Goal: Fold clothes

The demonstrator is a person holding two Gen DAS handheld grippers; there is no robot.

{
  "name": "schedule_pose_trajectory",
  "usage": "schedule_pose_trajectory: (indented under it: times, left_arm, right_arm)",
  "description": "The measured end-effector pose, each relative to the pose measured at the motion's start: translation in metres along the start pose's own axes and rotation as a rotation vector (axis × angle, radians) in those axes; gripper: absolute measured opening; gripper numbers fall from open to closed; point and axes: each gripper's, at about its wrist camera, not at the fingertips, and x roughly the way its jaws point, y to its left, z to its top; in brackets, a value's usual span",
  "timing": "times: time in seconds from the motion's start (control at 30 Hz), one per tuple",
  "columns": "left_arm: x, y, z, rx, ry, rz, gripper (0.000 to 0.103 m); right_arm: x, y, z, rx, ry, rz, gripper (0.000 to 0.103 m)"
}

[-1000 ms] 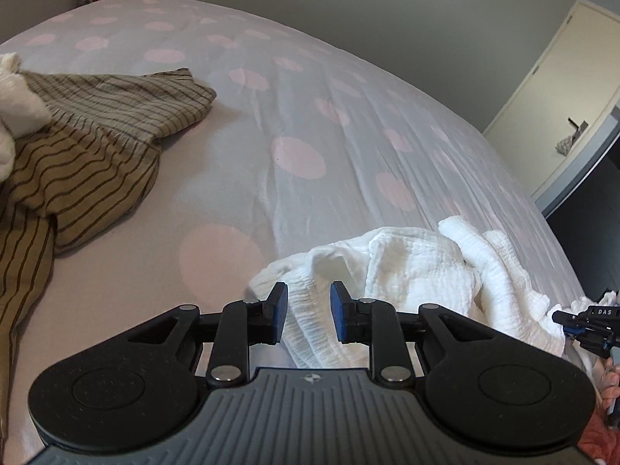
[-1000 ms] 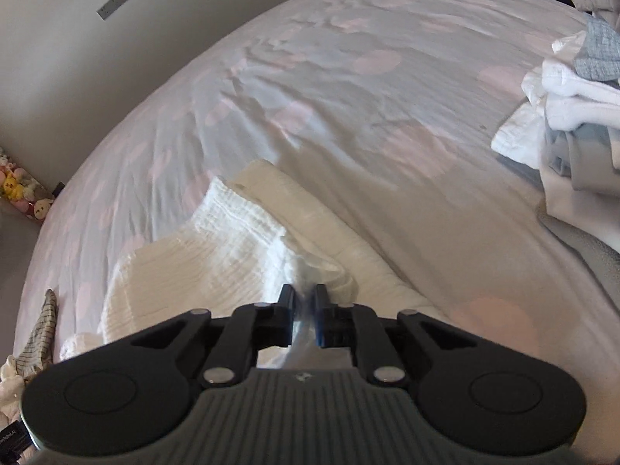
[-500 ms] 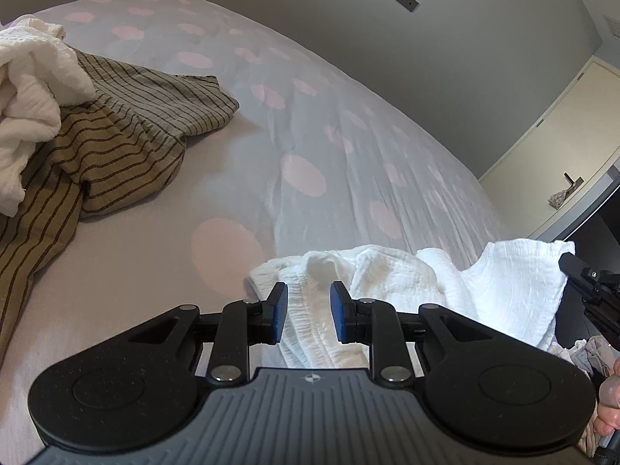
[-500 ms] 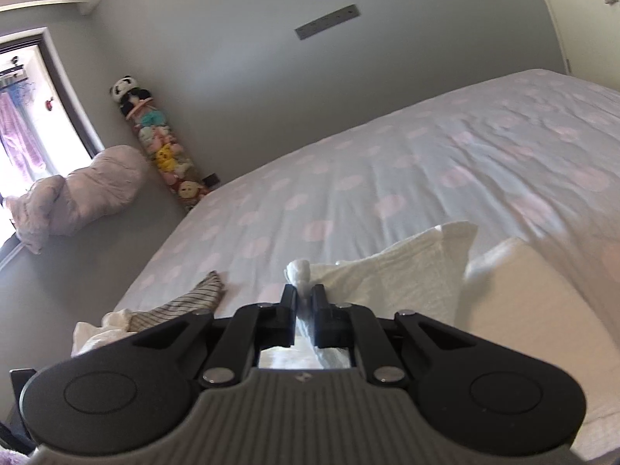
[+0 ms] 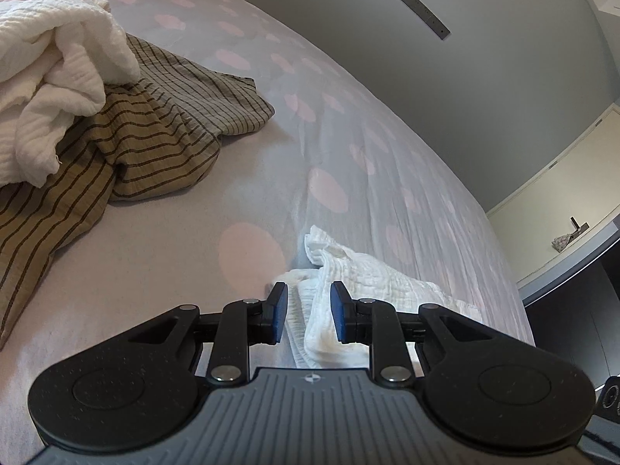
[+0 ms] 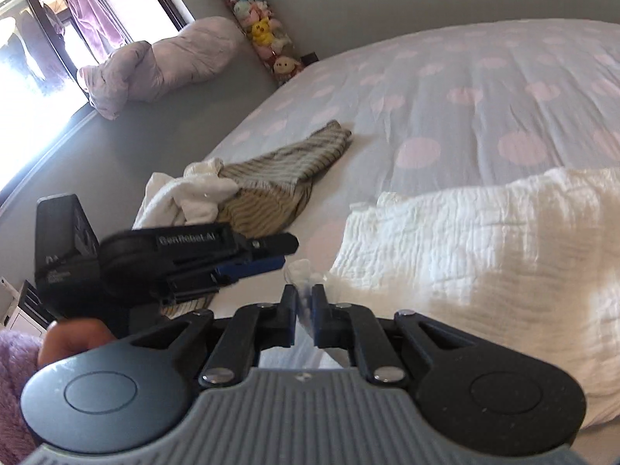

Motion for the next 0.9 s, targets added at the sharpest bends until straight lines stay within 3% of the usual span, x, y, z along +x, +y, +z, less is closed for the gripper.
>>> schedule_pose_trajectory:
  times: [0.1, 0.17, 0.23, 0.33, 0.47, 0.63, 0.9]
  left_arm:
    - [0.004, 0.002, 0.0, -0.011, 0.017, -0.012, 0.023]
    - [0.009, 0.003, 0.0, -0.022, 0.043, -0.025, 0.038]
    - [0.015, 0.003, -0.002, -0.022, 0.076, -0.032, 0.045]
    - [0.024, -0.001, -0.005, -0.005, 0.12, -0.025, 0.046]
    - [0.032, -0.003, -0.008, 0.001, 0.147, -0.002, 0.048]
    - [0.043, -0.009, -0.013, 0.012, 0.173, 0.015, 0.048]
    - [0.062, -0.016, -0.024, 0.063, 0.194, 0.056, 0.057]
  right_arm:
    - [0.006, -0.001, -0.012, -0.002, 0.051, 0.002, 0.012]
    - [0.009, -0.001, -0.016, -0.021, 0.081, -0.013, 0.014]
    - [0.009, -0.003, -0.02, -0.024, 0.101, -0.02, 0.016]
    - [0.001, -0.009, -0.024, -0.026, 0.103, -0.028, 0.03]
    - [-0.017, -0.014, -0.027, -0.06, 0.079, -0.076, 0.03]
    - [-0.037, -0.023, -0.021, -0.103, 0.001, -0.201, 0.03]
    - [-0.04, -0.057, -0.002, -0.107, -0.07, -0.356, 0.027]
